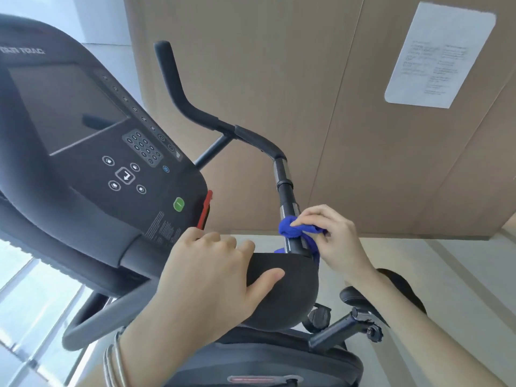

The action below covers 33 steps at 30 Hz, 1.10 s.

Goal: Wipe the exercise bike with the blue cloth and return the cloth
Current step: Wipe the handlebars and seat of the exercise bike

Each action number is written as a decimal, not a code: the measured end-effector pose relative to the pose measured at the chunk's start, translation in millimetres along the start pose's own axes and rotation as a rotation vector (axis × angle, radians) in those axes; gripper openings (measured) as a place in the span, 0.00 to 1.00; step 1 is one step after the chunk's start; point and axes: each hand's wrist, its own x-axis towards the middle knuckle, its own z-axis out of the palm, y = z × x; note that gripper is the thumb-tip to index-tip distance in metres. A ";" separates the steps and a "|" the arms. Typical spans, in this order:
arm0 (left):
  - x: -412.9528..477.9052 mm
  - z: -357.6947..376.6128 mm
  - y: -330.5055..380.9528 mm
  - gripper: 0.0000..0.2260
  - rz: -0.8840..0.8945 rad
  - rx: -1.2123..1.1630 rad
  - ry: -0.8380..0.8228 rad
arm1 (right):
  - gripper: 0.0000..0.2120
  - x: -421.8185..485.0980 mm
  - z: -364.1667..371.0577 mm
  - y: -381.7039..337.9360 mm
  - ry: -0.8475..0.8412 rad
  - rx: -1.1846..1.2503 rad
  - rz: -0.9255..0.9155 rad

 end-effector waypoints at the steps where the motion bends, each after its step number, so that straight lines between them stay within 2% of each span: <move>1: 1.6 0.9 7.0 0.28 -0.018 0.020 0.002 | 0.20 -2.4 -4.6 2.8 -0.025 0.029 -0.032; 6: 10.6 6.1 49.0 0.28 -0.123 0.092 -0.031 | 0.16 9.6 -18.8 18.9 -0.163 0.161 -0.103; 10: 20.4 12.3 76.2 0.30 -0.276 0.129 -0.086 | 0.13 9.7 -31.7 49.0 -0.093 0.348 -0.019; 14: 38.0 28.0 101.4 0.32 -0.362 0.239 -0.169 | 0.17 12.9 -50.1 72.1 -0.004 0.457 0.026; 20: 55.2 36.3 114.5 0.30 -0.484 0.294 -0.235 | 0.14 11.7 -67.2 94.6 -0.027 0.468 -0.022; 25: 59.3 30.4 115.3 0.28 -0.535 0.265 -0.314 | 0.21 9.2 -69.8 116.4 0.034 0.474 0.026; 27: 65.5 30.9 120.8 0.26 -0.546 0.200 -0.258 | 0.21 12.9 -72.0 123.3 0.076 0.442 0.019; 30: 84.6 38.3 137.7 0.23 -0.460 0.011 -0.040 | 0.20 19.1 -81.1 133.9 0.130 0.381 0.001; 33: 112.1 54.0 158.2 0.20 -0.384 -0.030 -0.002 | 0.19 21.1 -98.6 147.6 0.151 0.329 0.008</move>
